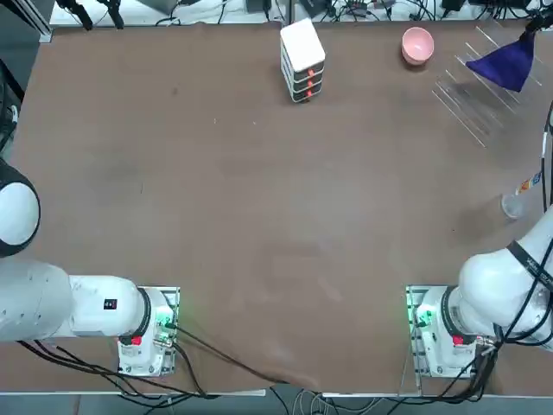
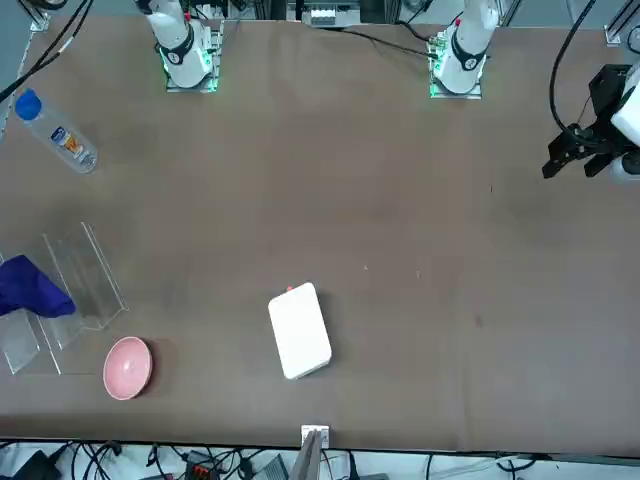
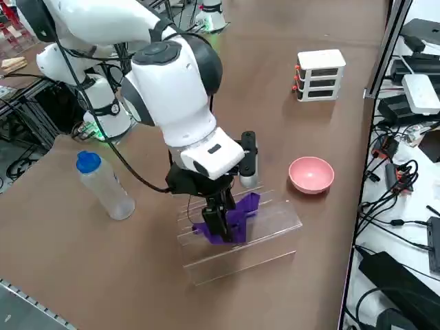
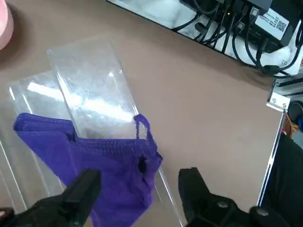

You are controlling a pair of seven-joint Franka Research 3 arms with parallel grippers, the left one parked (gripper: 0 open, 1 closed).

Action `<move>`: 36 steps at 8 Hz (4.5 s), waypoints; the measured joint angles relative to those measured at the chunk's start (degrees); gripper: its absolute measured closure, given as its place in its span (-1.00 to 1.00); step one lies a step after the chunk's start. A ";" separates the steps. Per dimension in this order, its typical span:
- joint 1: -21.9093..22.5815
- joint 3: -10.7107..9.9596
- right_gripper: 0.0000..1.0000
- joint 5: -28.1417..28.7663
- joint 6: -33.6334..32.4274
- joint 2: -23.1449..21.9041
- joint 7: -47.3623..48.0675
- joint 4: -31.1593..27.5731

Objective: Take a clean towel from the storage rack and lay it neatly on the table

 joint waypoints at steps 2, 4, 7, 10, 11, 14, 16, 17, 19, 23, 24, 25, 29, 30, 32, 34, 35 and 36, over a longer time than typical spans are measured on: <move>-0.40 0.03 -0.83 0.17 0.20 0.75 -0.01 0.00; -0.73 0.04 -0.38 0.65 0.76 1.41 -0.01 0.00; -0.88 0.14 0.59 0.98 1.00 1.51 -0.01 0.00; -0.74 1.54 0.93 1.32 1.07 1.37 -0.01 0.37; -0.40 1.96 0.93 1.33 0.48 0.98 -0.01 0.67; 2.05 2.40 0.93 2.03 -7.83 -3.04 0.34 2.15; 4.73 2.54 0.93 2.45 -17.67 -7.62 6.19 2.34; 6.39 2.61 0.93 2.50 -22.50 -9.70 11.18 2.29; 10.46 2.79 0.93 2.55 -28.86 -13.20 21.45 1.67; 23.20 3.07 0.93 2.55 -36.91 -17.95 46.87 -0.86; 26.93 3.12 0.93 2.54 -37.25 -18.96 52.87 -3.11; 30.28 3.16 0.93 2.56 -37.27 -19.91 57.72 -5.96; 35.79 3.16 0.93 5.61 -37.06 -23.91 66.96 -14.84; 35.75 2.97 0.93 6.29 -36.72 -24.41 67.50 -16.27; 35.79 2.66 0.93 7.50 -34.22 -24.49 68.79 -19.37; 37.59 2.89 0.93 7.96 -31.29 -24.49 73.52 -21.30; 39.08 2.97 0.93 8.42 -29.11 -24.50 76.53 -22.69; 40.68 3.03 0.93 8.74 -26.19 -24.51 79.10 -24.84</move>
